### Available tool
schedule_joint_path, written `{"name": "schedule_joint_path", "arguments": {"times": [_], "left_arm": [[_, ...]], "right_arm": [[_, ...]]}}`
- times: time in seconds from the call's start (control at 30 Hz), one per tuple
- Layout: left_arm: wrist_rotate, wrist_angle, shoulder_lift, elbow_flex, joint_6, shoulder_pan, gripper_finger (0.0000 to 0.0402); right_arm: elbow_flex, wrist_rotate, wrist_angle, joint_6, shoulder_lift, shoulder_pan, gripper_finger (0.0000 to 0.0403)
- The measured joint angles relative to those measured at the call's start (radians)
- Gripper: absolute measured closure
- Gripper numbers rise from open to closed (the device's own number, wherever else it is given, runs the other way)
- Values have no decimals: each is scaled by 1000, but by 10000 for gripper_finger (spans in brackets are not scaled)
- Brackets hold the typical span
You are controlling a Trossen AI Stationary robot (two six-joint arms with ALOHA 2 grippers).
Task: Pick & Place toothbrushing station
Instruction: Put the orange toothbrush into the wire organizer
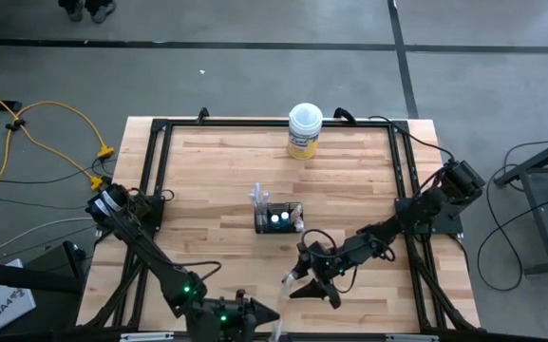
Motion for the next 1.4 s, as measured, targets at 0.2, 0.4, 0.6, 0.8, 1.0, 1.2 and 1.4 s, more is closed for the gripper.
{"name": "schedule_joint_path", "arguments": {"times": [0.2,0.4,0.6,0.8,1.0,1.2,1.4], "left_arm": [[3,0,0,0,-1,-3,401],[33,11,0,0,-3,-5,401],[55,50,0,0,5,-5,401],[64,71,0,0,34,0,401],[101,71,0,0,7,21,401],[121,70,0,0,4,40,401],[121,70,0,0,3,45,401]], "right_arm": [[0,-17,16,-2,0,21,202],[0,-16,53,-26,0,37,202],[0,-14,58,-26,0,37,202],[0,4,52,-27,0,37,202],[0,7,52,-27,0,37,202],[0,7,52,-27,0,37,202],[0,7,45,-26,0,37,221]]}}
